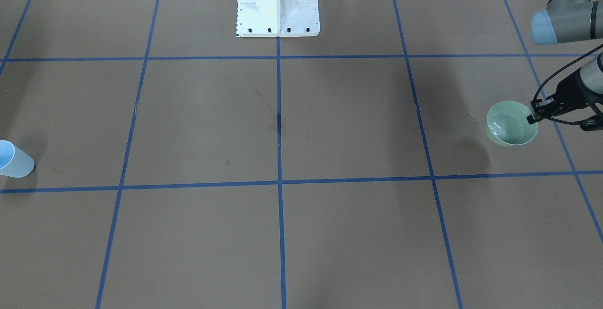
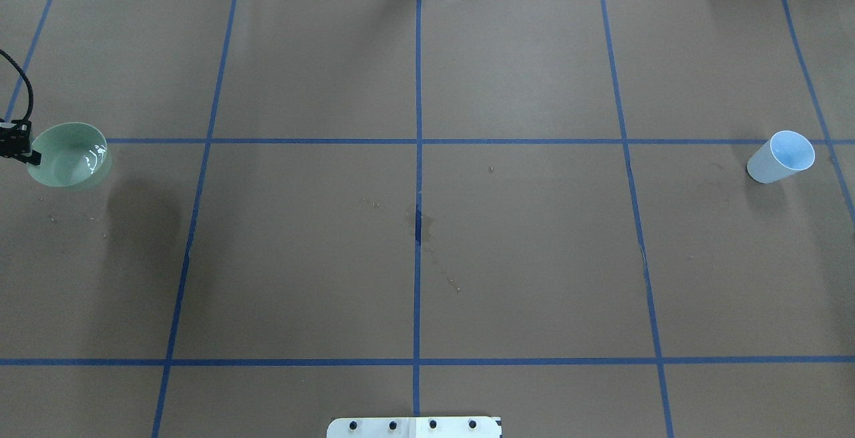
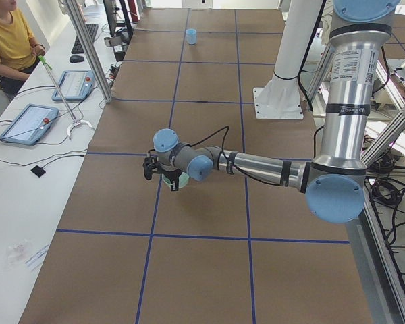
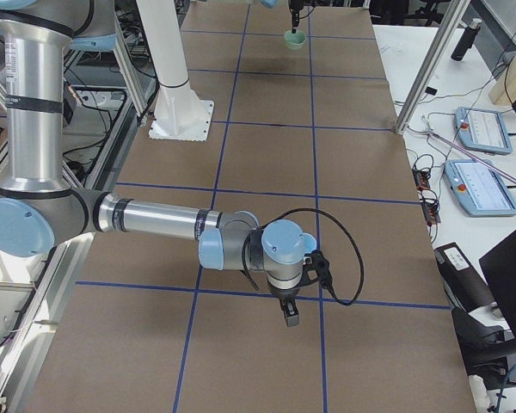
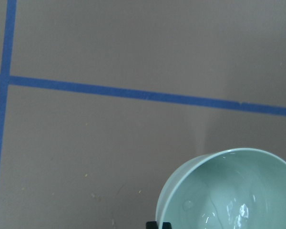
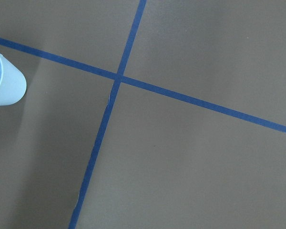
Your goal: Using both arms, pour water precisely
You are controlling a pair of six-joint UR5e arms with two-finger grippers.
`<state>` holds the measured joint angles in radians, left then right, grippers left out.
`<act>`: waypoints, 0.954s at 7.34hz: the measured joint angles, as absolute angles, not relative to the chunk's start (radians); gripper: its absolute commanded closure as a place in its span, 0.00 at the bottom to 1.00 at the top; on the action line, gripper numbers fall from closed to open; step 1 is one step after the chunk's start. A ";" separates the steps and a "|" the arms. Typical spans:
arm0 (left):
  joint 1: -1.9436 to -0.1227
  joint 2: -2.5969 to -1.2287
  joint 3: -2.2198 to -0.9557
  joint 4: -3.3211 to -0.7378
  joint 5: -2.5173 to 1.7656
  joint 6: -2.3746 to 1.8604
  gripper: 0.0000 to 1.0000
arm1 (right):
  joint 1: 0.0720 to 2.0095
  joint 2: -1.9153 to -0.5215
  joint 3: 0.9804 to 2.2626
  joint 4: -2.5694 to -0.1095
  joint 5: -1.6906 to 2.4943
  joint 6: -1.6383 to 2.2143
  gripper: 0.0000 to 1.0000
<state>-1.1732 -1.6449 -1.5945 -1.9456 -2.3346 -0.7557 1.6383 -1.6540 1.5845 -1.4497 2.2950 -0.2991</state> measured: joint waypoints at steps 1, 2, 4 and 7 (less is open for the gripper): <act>-1.172 -1.670 -1.567 -1.980 -2.335 -0.798 0.86 | 1.638 -1.654 1.585 -1.450 2.295 -0.299 0.00; -1.165 -1.688 -1.544 -2.004 -2.335 -0.815 0.81 | 1.638 -1.654 1.585 -1.450 2.295 -0.299 0.00; -1.136 -1.709 -1.522 -2.027 -2.334 -0.826 0.74 | 1.638 -1.654 1.585 -1.450 2.295 -0.299 0.00; -1.103 -1.732 -1.503 -2.032 -2.333 -0.826 0.64 | 1.638 -1.654 1.585 -1.450 2.296 -0.299 0.00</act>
